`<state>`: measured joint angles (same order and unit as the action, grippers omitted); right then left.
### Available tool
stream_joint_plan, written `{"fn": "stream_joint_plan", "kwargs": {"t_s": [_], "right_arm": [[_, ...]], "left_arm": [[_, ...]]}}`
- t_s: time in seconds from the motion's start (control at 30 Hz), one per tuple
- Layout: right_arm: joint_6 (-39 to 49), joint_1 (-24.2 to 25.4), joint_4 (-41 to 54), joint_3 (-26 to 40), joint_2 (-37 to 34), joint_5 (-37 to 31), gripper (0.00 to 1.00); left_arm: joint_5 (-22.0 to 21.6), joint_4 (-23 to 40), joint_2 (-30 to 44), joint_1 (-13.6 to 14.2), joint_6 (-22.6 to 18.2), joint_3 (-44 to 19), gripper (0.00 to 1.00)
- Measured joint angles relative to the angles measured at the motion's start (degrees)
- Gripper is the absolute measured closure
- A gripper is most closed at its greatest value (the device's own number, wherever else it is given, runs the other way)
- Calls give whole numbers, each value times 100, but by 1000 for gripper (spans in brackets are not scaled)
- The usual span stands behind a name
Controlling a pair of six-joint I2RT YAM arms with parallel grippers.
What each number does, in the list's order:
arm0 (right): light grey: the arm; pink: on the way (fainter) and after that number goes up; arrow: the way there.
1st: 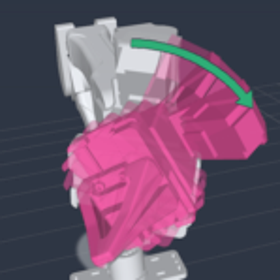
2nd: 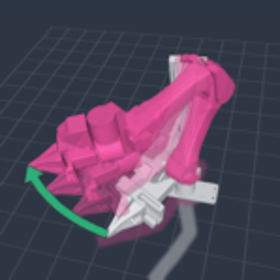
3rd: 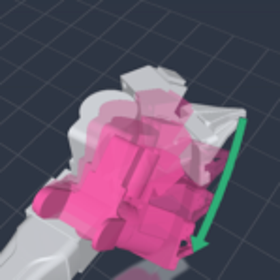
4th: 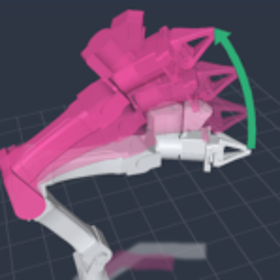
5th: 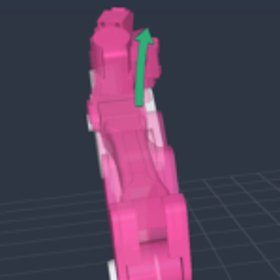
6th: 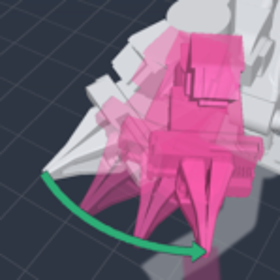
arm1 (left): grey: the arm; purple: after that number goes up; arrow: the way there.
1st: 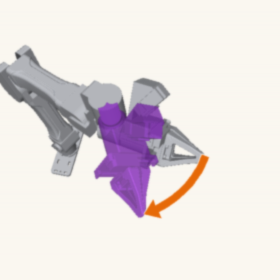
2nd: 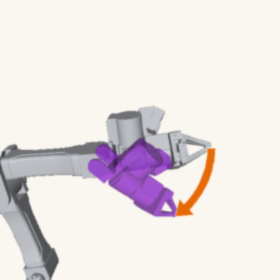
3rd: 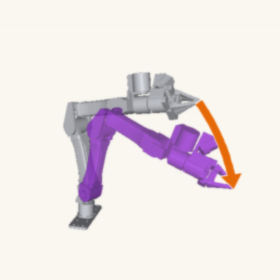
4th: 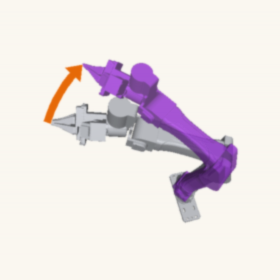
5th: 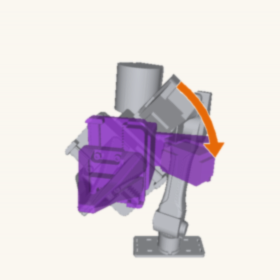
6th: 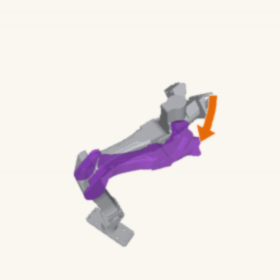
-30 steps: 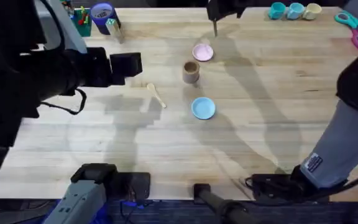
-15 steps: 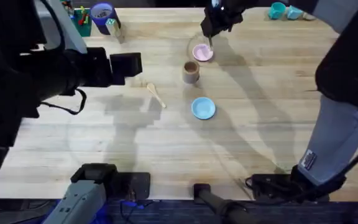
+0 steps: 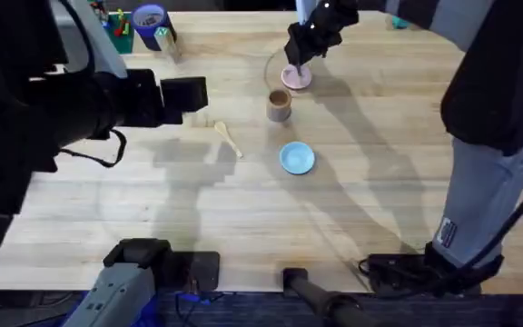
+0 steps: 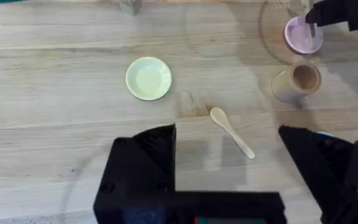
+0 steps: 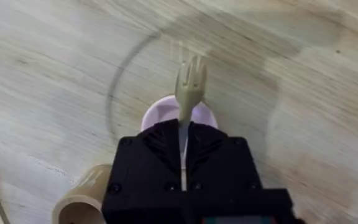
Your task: Pick up a utensil and set it on the pink plate, then put the other utensil in the container.
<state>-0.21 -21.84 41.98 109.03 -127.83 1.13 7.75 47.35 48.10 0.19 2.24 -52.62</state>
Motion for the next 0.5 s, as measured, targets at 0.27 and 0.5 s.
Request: {"fn": "stream_joint_plan", "kwargs": {"t_s": [0.27, 0.5], "right_arm": [[0, -56, 9, 0, -62, 17, 971], [0, -53, 99, 0, -66, 18, 971]], "left_arm": [[0, 0, 0, 0, 0, 0, 9], [0, 0, 0, 0, 0, 0, 9]]}}
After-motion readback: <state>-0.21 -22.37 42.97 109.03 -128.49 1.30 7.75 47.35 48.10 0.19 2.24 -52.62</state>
